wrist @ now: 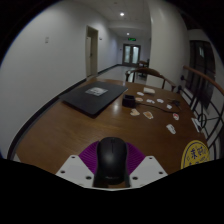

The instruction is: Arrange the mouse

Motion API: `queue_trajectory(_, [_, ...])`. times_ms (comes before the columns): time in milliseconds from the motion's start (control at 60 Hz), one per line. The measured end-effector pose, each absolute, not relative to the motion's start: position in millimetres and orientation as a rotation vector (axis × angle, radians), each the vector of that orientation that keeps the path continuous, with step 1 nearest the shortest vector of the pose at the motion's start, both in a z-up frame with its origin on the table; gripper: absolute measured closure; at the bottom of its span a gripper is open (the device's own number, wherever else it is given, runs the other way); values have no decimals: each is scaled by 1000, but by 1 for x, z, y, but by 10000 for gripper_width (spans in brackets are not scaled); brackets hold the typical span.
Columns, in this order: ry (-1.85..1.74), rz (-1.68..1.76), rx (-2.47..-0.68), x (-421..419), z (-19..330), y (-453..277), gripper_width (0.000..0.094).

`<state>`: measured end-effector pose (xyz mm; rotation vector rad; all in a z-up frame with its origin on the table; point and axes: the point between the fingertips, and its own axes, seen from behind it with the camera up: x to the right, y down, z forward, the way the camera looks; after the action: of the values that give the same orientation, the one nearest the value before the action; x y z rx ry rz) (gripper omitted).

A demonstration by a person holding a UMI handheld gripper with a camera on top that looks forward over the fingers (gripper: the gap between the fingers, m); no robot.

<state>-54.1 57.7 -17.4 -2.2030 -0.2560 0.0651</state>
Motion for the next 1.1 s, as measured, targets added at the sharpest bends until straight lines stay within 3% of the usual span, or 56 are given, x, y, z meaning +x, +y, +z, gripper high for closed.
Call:
queue_trajectory(100, [-305, 141, -2194, -58, -1, 48, 616])
queue_trajectory(300, [-262, 106, -1890, 20, 165, 23, 616])
queue_trajectory(400, [-128, -34, -1836, 117, 196, 22, 620])
queue_trajectory(483, [-10, -84, -1905, 192, 165, 7, 619])
queue_trajectory(617, [73, -140, -2088, 254, 60, 11, 622])
queue_trajectory(683, [66, -115, -2136, 254, 28, 12, 619])
queue_trajectory(883, [84, -61, -2190, 259, -13, 13, 608])
queue_trajectory(1033, [19, -33, -2223, 255, -15, 7, 426])
queue_trajectory(1100, [-16, -9, -2247, 253, -12, -6, 231])
